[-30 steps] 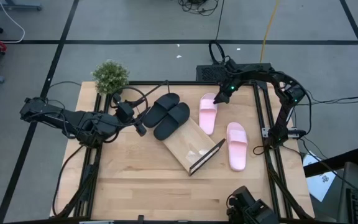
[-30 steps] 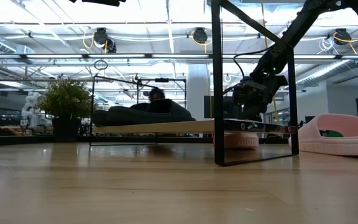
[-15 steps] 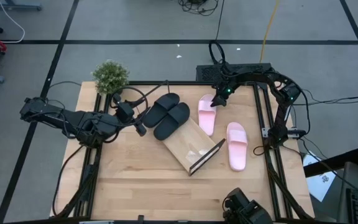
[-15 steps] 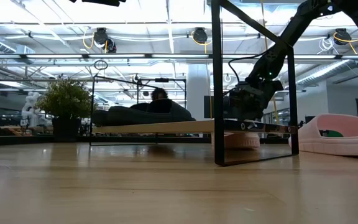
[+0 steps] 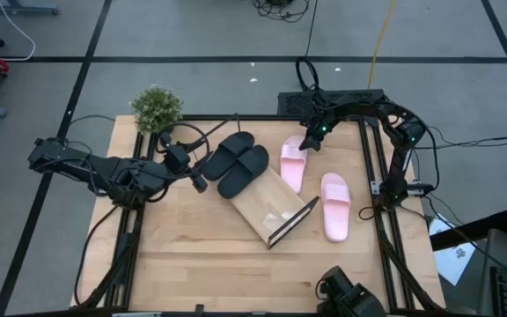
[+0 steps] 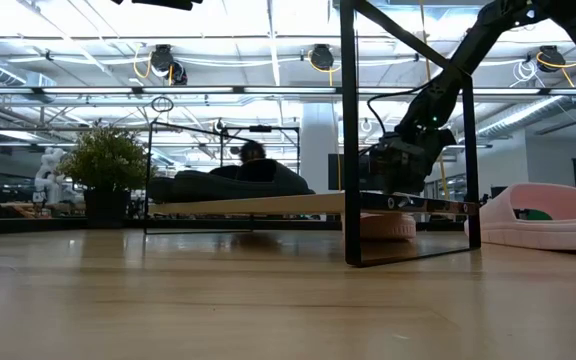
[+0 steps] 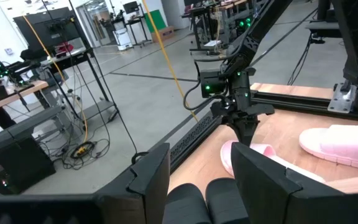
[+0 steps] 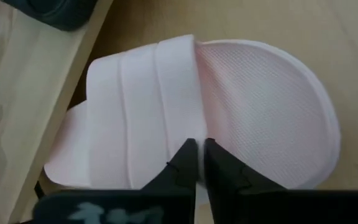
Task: Pick and place slides into the shelf
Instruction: Put the left pink slipper on the shelf
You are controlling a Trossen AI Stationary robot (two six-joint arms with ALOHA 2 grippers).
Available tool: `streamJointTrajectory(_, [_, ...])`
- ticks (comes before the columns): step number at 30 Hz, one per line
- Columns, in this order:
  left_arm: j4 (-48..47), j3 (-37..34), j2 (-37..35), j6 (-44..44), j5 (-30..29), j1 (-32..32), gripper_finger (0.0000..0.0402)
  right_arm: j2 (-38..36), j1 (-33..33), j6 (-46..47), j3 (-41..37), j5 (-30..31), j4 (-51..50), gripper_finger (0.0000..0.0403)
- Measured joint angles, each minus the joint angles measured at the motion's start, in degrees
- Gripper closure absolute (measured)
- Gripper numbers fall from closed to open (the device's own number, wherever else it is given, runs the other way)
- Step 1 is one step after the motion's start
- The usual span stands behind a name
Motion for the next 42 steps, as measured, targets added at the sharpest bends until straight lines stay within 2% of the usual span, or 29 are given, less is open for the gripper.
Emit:
streamJointTrajectory(11, [0.0, 0.0, 0.0, 0.04, 0.03, 0.0, 0.0225, -0.33, -0.73, 0.47, 0.97, 1.14, -1.2, 0.0401])
streamJointTrajectory(16, [0.0, 0.0, 0.0, 0.04, 0.04, 0.0, 0.0225, -0.33, -1.91, 0.87, 5.21, 1.43, -2.47, 0.0402])
streamJointTrajectory(19, [0.0, 0.0, 0.0, 0.05, 0.04, 0.02, 0.0225, -0.33, -2.52, 1.22, 8.19, -1.43, -3.34, 0.0402])
streamJointTrajectory(27, [0.0, 0.0, 0.0, 0.09, 0.04, 0.01, 0.0225, -0.33, -3.43, 2.9, 13.56, -1.27, -6.56, 0.0402])
streamJointTrajectory(42, [0.01, 0.0, 0.0, 0.42, 0.08, 0.0, 0.0225, -2.6, -3.93, 8.98, 13.99, -1.56, -9.68, 0.0403])
